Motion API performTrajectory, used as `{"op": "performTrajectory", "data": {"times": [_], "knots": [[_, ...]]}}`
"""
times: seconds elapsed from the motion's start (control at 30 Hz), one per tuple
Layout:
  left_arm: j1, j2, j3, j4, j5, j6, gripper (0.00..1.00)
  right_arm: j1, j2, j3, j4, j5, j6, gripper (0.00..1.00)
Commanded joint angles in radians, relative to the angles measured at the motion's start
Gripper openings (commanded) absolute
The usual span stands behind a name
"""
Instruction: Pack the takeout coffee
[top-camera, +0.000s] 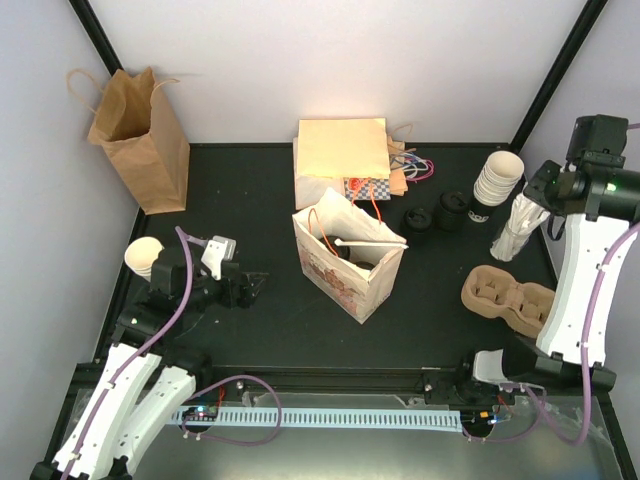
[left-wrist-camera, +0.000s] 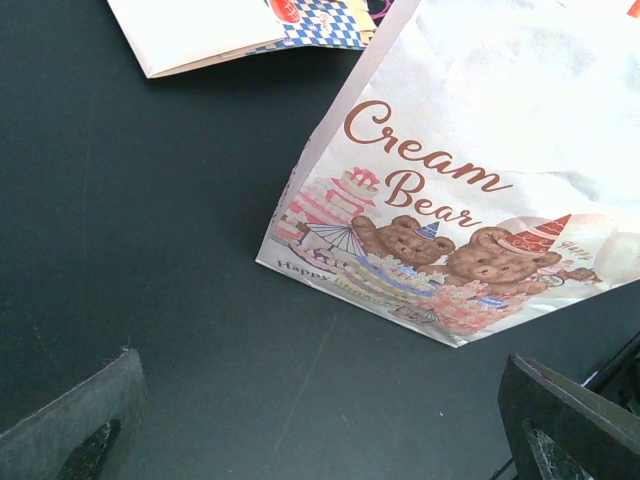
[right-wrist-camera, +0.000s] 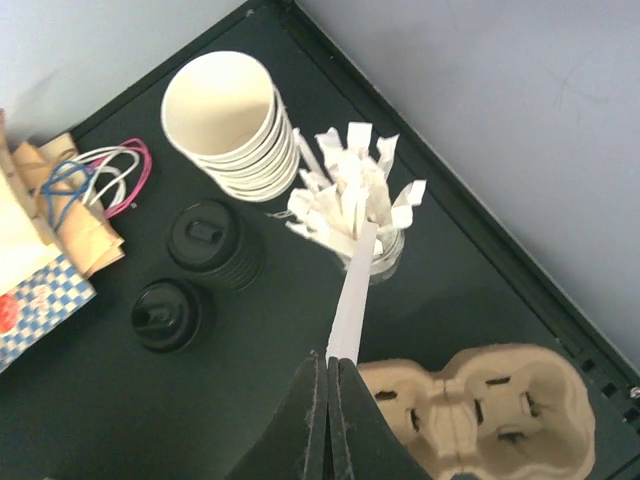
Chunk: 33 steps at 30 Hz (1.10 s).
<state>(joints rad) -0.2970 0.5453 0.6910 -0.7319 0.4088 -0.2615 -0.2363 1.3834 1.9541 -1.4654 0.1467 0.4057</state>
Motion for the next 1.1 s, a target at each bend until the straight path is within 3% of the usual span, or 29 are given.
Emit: {"op": "performTrajectory", "data": {"times": [0.0,0.2,0.4,0.77,0.9,1.07], "knots": [[-0.007,0.004,0.007,0.020,0.020,0.019,0.99,0.006,-0.064,0.014,-0.049,-0.095,0.048,0.01],[-0.010,0.002,0.006,0.021,0.021,0.019,0.99,0.006,-0.154,0.023,-0.024,-0.289,0.118,0.01],[-0.013,0.017,0.007,0.018,0.016,0.018,0.99,0.006,-0.289,-0.147,0.119,-0.671,0.181,0.01],[-0.013,0.029,0.008,0.013,0.001,0.013,0.99,0.006,-0.352,-0.174,0.361,-1.014,0.332,0.01],[-0.013,0.035,0.008,0.012,-0.005,0.010,0.99,0.009,-0.369,-0.191,0.568,-1.129,0.477,0.01],[-0.013,0.044,0.010,0.009,-0.013,0.008,0.99,0.096,-0.399,-0.276,0.999,-1.224,0.716,0.01]]}}
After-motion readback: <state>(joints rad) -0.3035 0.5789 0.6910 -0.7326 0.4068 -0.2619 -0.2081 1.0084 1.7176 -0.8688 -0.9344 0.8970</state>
